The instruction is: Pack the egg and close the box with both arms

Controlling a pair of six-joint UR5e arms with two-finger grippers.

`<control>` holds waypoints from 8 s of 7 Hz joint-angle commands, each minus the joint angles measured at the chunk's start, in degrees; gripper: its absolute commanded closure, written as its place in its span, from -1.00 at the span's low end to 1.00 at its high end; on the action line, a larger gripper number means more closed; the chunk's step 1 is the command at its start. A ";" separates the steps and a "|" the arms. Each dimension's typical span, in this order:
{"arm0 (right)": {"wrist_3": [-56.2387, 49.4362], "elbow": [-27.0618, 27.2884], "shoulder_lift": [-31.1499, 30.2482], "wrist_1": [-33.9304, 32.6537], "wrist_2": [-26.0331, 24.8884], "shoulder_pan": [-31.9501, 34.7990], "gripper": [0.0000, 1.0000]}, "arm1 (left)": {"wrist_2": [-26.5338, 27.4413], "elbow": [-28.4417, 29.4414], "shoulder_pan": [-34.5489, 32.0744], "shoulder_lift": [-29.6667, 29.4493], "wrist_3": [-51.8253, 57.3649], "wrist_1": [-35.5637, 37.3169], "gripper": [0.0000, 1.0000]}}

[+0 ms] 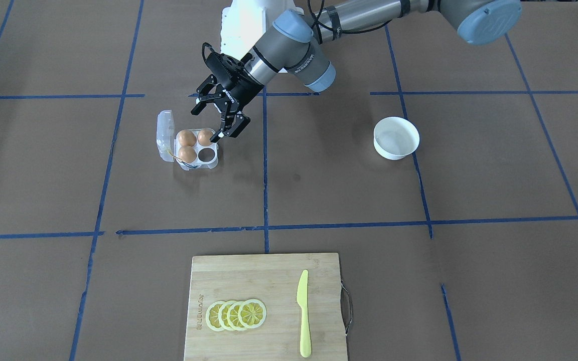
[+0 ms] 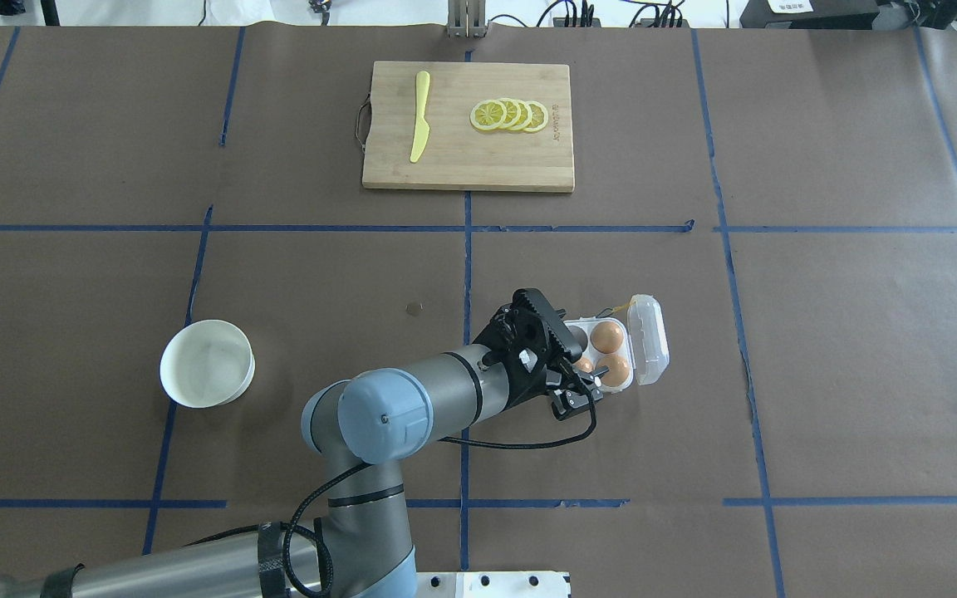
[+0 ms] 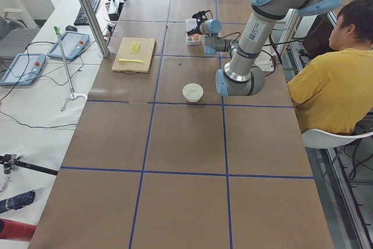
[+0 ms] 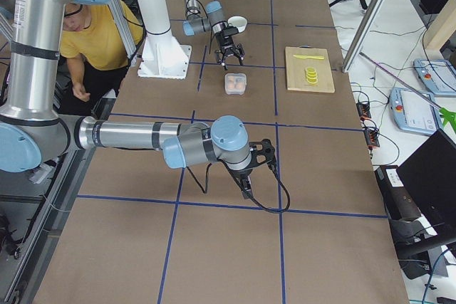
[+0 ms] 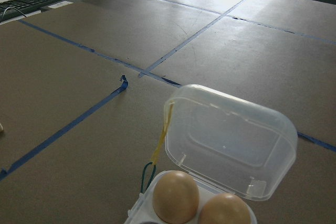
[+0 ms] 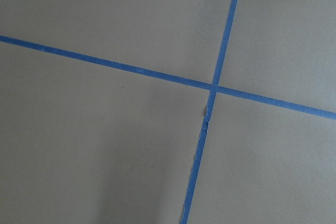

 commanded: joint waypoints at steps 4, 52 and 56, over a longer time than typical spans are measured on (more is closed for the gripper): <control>-0.02 -0.88 -0.06 0.07 -0.09 0.00 -1.00 | -12.19 -20.41 -12.66 5.19 -0.44 40.97 -0.98; -12.24 4.84 -2.17 -23.22 -8.44 3.96 -1.00 | -53.53 -14.39 -74.93 44.42 34.98 58.98 -1.00; -12.68 0.80 -2.08 -23.14 -8.61 3.78 -1.00 | -53.45 -14.04 -74.93 45.11 35.16 52.51 -1.00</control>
